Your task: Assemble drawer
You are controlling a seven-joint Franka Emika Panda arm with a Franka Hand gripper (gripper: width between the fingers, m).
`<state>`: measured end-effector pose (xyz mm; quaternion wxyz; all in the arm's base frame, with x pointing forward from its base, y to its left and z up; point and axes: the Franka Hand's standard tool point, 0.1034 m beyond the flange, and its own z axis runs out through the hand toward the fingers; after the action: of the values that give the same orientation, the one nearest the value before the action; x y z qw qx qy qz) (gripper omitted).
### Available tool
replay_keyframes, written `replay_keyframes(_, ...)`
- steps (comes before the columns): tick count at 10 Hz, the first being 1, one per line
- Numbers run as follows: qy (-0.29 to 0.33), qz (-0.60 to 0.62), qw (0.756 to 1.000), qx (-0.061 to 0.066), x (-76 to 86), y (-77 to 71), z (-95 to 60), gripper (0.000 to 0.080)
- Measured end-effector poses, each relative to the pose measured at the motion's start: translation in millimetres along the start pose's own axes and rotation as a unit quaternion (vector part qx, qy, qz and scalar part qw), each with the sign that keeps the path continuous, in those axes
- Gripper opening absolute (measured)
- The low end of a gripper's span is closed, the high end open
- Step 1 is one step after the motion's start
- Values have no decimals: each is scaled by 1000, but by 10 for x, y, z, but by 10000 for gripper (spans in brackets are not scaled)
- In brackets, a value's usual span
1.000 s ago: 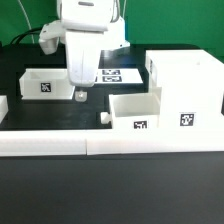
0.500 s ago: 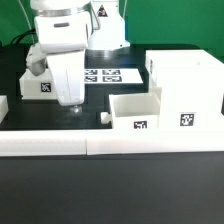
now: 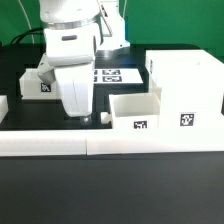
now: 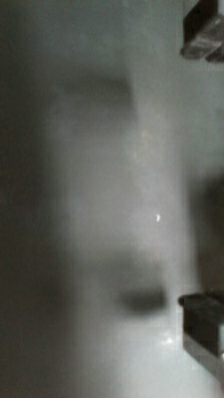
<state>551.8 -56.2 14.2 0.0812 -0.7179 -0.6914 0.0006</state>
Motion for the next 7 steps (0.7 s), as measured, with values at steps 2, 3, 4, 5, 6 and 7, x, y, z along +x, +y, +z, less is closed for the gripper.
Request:
replay_keyframes(2, 0, 2, 1000, 0, -12, -2, 0, 649)
replay_keyframes(3, 0, 1, 1000, 0, -11, -3, 1, 649)
replay_keyframes(4, 1, -16, 1000, 1, 13, -8, 9, 649)
replay_keyframes(5, 3, -16, 1000, 3, 91, -10, 28, 649)
replay_keyframes(6, 5, -10, 1000, 2, 170, -1, 34, 649)
replay_keyframes(7, 5, -7, 1000, 2, 227, 7, 36, 649)
